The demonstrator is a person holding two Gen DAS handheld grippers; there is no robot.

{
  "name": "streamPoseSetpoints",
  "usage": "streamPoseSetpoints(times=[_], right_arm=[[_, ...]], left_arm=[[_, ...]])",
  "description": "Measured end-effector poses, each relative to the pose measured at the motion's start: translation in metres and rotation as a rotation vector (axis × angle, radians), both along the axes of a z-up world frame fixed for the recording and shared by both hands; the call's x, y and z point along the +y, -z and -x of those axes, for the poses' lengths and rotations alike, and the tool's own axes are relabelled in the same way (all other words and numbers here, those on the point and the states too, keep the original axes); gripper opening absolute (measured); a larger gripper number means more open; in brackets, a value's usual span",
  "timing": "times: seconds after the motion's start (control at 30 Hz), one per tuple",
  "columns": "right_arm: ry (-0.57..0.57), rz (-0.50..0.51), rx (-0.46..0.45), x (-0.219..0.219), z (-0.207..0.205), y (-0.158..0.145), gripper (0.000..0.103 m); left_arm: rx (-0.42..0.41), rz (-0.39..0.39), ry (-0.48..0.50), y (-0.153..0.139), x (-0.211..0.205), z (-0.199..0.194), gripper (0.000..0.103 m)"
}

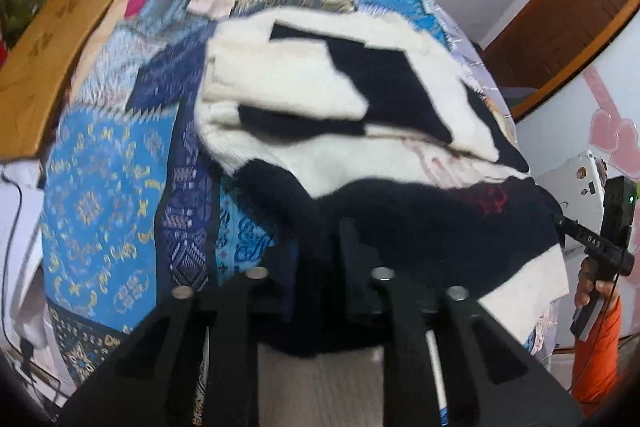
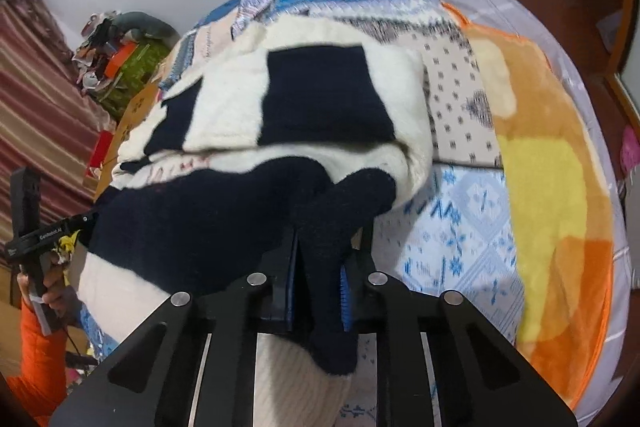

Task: Fold small clothes
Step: 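Grasp the navy striped hem band with the right gripper, then fold the hem up over the sweater body and open the right gripper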

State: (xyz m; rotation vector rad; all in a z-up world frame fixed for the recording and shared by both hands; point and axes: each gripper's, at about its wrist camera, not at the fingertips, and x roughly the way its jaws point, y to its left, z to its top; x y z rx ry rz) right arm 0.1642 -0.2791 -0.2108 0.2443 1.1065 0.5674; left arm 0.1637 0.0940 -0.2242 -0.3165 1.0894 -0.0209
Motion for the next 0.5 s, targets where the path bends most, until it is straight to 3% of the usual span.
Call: streamPoseSetpoints(times=[0.17, 0.33, 0.5], right_arm=[[0.016, -0.002, -0.083, 0.0, -0.012, -0.02, 0.013], [0.044, -0.013, -0.135, -0.003, -0.027, -0.033, 0.012], [0.066, 0.001, -0.18, 0.0, -0.039, -0.038, 0.012]], left_arm=[[-0.076, -0.01, -0.031, -0.023, 0.007, -0.005, 0.008], [-0.147, -0.067, -0.083, -0.043, 0.023, -0.015, 0.007], [-0.178, -0.116, -0.135, -0.046, 0.036, -0.031, 0.007]])
